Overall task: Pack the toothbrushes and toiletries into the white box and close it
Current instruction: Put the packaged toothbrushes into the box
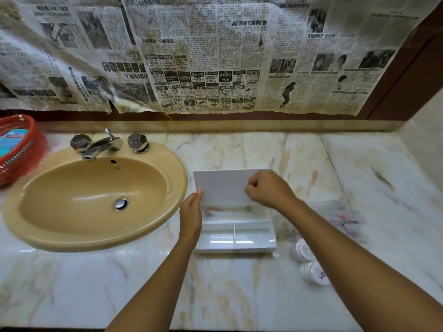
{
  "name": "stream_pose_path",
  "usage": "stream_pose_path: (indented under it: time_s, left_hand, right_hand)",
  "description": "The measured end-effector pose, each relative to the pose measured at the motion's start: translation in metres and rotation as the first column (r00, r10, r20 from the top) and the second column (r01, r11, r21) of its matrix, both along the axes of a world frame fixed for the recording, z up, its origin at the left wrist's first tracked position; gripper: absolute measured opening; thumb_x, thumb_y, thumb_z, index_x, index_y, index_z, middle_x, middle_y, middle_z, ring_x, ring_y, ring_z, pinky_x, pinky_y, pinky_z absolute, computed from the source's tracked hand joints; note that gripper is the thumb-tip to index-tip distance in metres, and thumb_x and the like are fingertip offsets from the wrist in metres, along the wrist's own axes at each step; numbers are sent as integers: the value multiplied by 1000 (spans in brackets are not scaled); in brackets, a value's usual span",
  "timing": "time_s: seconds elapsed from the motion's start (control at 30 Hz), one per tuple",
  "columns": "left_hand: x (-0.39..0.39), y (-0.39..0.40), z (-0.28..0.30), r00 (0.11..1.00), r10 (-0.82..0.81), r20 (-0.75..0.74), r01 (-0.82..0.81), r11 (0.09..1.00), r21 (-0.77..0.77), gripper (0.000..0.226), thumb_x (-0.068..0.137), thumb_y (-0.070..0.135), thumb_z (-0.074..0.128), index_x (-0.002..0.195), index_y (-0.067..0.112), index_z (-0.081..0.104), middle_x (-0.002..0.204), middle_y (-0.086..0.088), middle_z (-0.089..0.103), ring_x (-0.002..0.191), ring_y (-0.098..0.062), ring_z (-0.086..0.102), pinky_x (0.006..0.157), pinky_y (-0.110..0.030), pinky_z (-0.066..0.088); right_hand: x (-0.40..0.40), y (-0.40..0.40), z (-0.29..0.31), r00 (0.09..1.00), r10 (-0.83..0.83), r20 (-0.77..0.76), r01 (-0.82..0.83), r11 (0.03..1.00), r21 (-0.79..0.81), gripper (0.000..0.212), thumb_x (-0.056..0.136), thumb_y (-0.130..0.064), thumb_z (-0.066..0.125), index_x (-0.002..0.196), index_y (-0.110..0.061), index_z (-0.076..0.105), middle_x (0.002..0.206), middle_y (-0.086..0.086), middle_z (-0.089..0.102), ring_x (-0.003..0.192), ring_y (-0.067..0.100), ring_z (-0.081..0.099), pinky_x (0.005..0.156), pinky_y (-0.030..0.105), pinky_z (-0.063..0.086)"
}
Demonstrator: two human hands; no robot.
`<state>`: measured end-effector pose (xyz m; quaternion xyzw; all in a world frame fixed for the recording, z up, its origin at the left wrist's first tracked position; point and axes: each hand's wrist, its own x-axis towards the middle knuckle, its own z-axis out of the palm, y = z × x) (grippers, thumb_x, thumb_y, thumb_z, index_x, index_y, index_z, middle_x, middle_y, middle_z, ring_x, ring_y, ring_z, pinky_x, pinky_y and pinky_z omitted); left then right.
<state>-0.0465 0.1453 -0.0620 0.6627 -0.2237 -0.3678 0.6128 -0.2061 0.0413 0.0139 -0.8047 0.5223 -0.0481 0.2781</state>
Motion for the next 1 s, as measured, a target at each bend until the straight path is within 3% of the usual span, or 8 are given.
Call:
stream_pose_path:
  time_s: [0.1, 0.23, 0.33, 0.4, 0.5, 0.73, 0.87, 1.0]
  left_hand:
    - [1, 0, -3, 1000, -2, -2, 2, 1000, 3, 28, 104, 23, 47, 83, 15, 63, 80, 12, 67, 69, 7, 64, 61, -4, 45]
    - [2, 0, -7, 1000, -3, 11, 3, 1000, 15, 27, 103, 24, 48, 86, 10, 64, 81, 8, 66, 68, 8, 62, 65, -7, 47]
    - [1, 0, -5, 1000, 8, 20, -8, 1000, 13, 28, 103, 21, 48, 80, 22, 63, 78, 15, 66, 67, 12, 62, 63, -2, 44]
    - [-1, 0, -4, 1000, 7, 22, -7, 1000, 7, 29, 103, 20, 48, 79, 25, 63, 75, 17, 66, 67, 13, 62, 62, -2, 44]
    - [0, 0, -4, 1000, 8, 23, -8, 1000, 7, 29, 103, 22, 48, 79, 24, 63, 78, 15, 66, 68, 12, 62, 64, -3, 45]
    - [-2, 0, -4, 1000, 2, 31, -2, 1000, -3, 29, 104, 19, 46, 80, 23, 63, 80, 13, 65, 66, 13, 63, 60, -2, 43]
    - [-1, 0, -2, 1000, -4, 25, 4, 1000, 0, 28, 104, 21, 46, 82, 23, 64, 82, 13, 67, 68, 12, 63, 61, -2, 45]
    - [0, 1, -3, 1000, -11, 18, 11, 1000, -1, 28, 104, 23, 47, 81, 24, 63, 74, 18, 69, 68, 11, 63, 61, -3, 44]
  right_hand:
    - [-23, -18, 9, 987, -124, 102, 122, 992, 33, 24, 72, -12, 52, 55, -8, 68, 54, 2, 68, 48, 19, 62, 59, 32, 56]
    - [-58, -37, -9, 941, -290, 174, 288, 957, 38, 23, 79, -7, 51, 64, -7, 69, 70, 9, 72, 60, 23, 64, 63, 35, 55]
    - [-79, -47, -42, 959, -268, -88, 271, 962, 21, 21, 82, -6, 53, 87, -16, 71, 103, 9, 70, 87, 27, 65, 76, 38, 55]
    - [-87, -45, -61, 947, -193, -255, 228, 967, 115, 35, 84, -4, 56, 112, -21, 65, 121, 8, 61, 100, 28, 62, 82, 34, 51]
    - [-92, -38, -76, 937, -122, -327, 167, 979, 114, 40, 86, -3, 57, 123, -18, 61, 132, 8, 55, 117, 27, 55, 93, 34, 45]
    - [-85, -39, -68, 937, -214, -276, 225, 974, 6, 15, 82, -3, 62, 86, -11, 74, 91, 12, 70, 80, 28, 64, 66, 28, 47]
    - [-78, -44, -54, 947, -275, -167, 271, 962, -43, 14, 85, -5, 59, 87, -12, 71, 87, 11, 66, 73, 28, 59, 62, 27, 42]
    - [-68, -40, -24, 950, -305, 73, 314, 926, -210, 13, 92, -15, 54, 83, -12, 63, 83, 12, 66, 71, 30, 57, 57, 28, 38]
